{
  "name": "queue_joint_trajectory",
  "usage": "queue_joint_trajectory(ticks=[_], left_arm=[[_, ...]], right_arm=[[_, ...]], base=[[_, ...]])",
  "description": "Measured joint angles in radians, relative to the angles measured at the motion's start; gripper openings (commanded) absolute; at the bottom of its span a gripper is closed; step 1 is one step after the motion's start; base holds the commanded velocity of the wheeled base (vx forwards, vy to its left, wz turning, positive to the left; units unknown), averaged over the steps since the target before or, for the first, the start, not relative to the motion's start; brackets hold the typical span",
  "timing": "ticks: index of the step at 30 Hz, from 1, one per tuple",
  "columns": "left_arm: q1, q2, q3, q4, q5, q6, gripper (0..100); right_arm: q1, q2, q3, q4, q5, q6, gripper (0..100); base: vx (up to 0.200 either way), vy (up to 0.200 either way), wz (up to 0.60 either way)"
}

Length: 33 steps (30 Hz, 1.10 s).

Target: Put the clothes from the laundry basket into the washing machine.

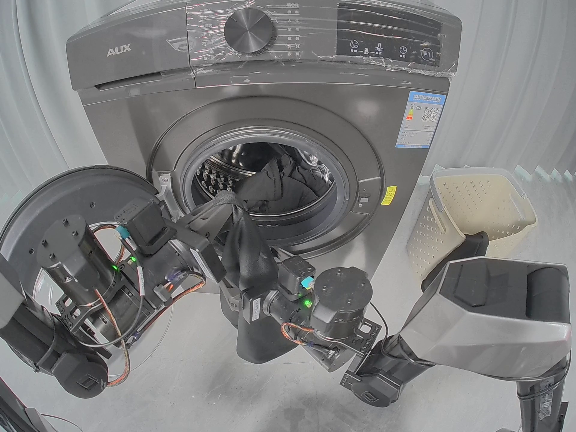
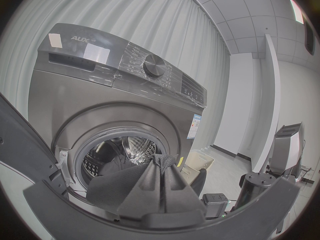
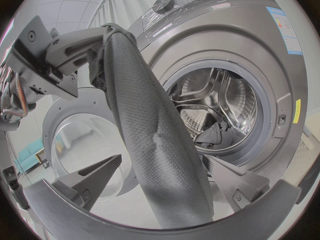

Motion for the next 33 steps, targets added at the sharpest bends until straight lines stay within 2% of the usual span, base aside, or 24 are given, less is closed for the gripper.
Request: queue_joint_trajectory(ticks=[13,33], left_arm=[[-0.004,-0.004,-0.001,0.000,0.000,0.000,0],[0.000,-0.008,-0.002,0.000,0.000,0.001,0]], right_arm=[[-0.030,0.056,-0.083,0.009,-0.008,-0.001,100],[-0.150,0.007,0.033,0.009,-0.040,0.008,100]], base=[[0.000,0.000,0.00],[0.000,0.000,0.00]])
